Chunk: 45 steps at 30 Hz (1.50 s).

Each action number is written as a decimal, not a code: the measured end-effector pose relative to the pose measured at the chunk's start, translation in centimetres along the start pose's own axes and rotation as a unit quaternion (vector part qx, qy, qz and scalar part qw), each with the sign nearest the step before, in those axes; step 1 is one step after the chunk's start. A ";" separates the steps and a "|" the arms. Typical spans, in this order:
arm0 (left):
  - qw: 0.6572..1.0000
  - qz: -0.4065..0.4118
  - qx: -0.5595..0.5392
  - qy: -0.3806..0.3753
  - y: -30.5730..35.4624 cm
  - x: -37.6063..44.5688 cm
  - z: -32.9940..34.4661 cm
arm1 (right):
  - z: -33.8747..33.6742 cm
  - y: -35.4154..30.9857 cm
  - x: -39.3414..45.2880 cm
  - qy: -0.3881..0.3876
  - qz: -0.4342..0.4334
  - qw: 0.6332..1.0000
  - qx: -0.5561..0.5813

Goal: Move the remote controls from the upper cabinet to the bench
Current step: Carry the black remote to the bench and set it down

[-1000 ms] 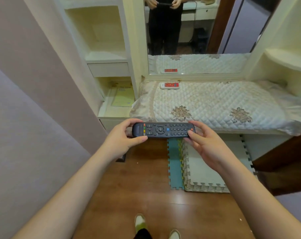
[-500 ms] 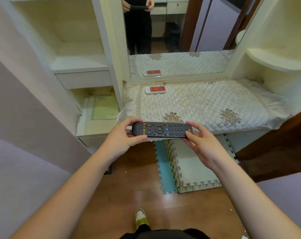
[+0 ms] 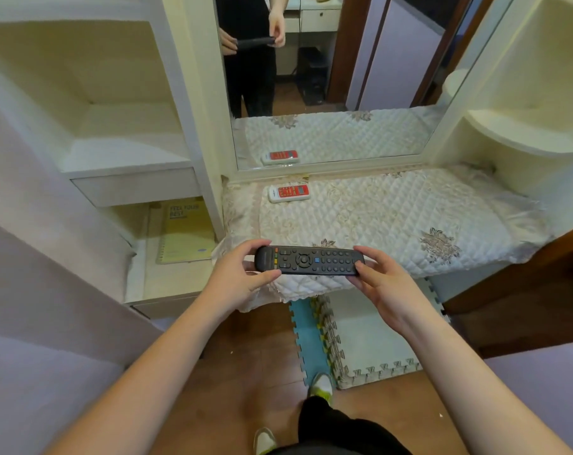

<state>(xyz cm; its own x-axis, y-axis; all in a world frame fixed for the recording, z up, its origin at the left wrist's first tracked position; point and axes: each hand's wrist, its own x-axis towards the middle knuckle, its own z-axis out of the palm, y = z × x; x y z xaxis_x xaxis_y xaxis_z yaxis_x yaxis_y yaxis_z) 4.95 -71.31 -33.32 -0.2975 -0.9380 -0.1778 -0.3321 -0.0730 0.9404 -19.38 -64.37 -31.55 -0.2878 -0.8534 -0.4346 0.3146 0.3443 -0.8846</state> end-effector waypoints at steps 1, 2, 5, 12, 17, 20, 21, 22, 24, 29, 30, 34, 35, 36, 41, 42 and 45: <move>1.000 -0.003 0.007 -0.001 -0.1 1.0 0.2 | -0.2 -0.1 0.8 0.002 0.002 1.000 -0.002; 1.000 -0.007 0.010 -0.005 -0.3 2.0 0.4 | -0.4 -0.2 1.6 0.004 0.005 1.000 -0.003; 0.999 -0.020 -0.020 -0.021 -0.5 5.5 1.1 | -1.4 -0.5 4.3 0.007 0.017 1.000 -0.002; 0.996 -0.061 -0.062 -0.034 -0.1 14.5 3.9 | -3.8 -0.7 11.3 0.002 0.071 0.997 -0.011; 0.994 -0.078 -0.046 -0.053 1.0 20.0 6.0 | -6.0 -1.3 16.0 -0.004 0.089 0.996 -0.004; 0.994 -0.085 -0.039 -0.063 0.8 23.0 7.1 | -7.1 -1.4 18.3 -0.004 0.097 0.995 -0.006; 0.993 -0.086 -0.034 -0.068 0.8 23.9 7.4 | -7.3 -1.4 18.9 -0.003 0.102 0.995 -0.006; 0.993 -0.088 -0.029 -0.072 0.9 24.7 7.8 | -7.6 -1.4 19.4 -0.001 0.109 0.994 -0.009; 0.992 -0.094 -0.022 -0.084 1.0 26.4 8.4 | -7.9 -1.2 20.2 0.006 0.120 0.993 -0.009; 0.984 -0.107 0.025 -0.143 1.1 31.1 10.2 | -8.2 0.1 22.5 0.036 0.157 0.987 0.011; 0.982 -0.101 0.045 -0.150 1.0 32.1 10.7 | -8.0 0.3 22.9 0.047 0.164 0.985 0.020; 0.974 -0.109 0.117 -0.162 0.7 35.6 12.7 | -7.3 1.1 24.5 0.091 0.200 0.974 0.060; 0.972 -0.112 0.126 -0.166 0.6 36.3 13.1 | -7.1 1.3 24.8 0.097 0.211 0.970 0.073; 0.970 -0.115 0.135 -0.168 0.4 37.1 13.5 | -7.0 1.5 25.1 0.104 0.223 0.965 0.088; 0.959 -0.111 0.181 -0.189 -0.4 39.8 14.9 | -6.5 2.0 26.8 0.131 0.276 0.940 0.153; 0.956 -0.112 0.191 -0.193 -0.6 40.1 15.0 | -6.4 2.2 27.2 0.143 0.288 0.935 0.150; 0.950 -0.116 0.210 -0.199 -1.0 40.9 15.5 | -6.0 2.6 27.9 0.167 0.308 0.926 0.140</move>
<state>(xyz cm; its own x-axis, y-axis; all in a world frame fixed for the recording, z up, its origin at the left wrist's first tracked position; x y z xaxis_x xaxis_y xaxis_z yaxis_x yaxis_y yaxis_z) -20.75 -104.33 -46.03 -0.4601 -0.7049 -0.5398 -0.7331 -0.0414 0.6789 -32.00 -84.93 -47.00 -0.2243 -0.3437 -0.9119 0.7211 0.5709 -0.3925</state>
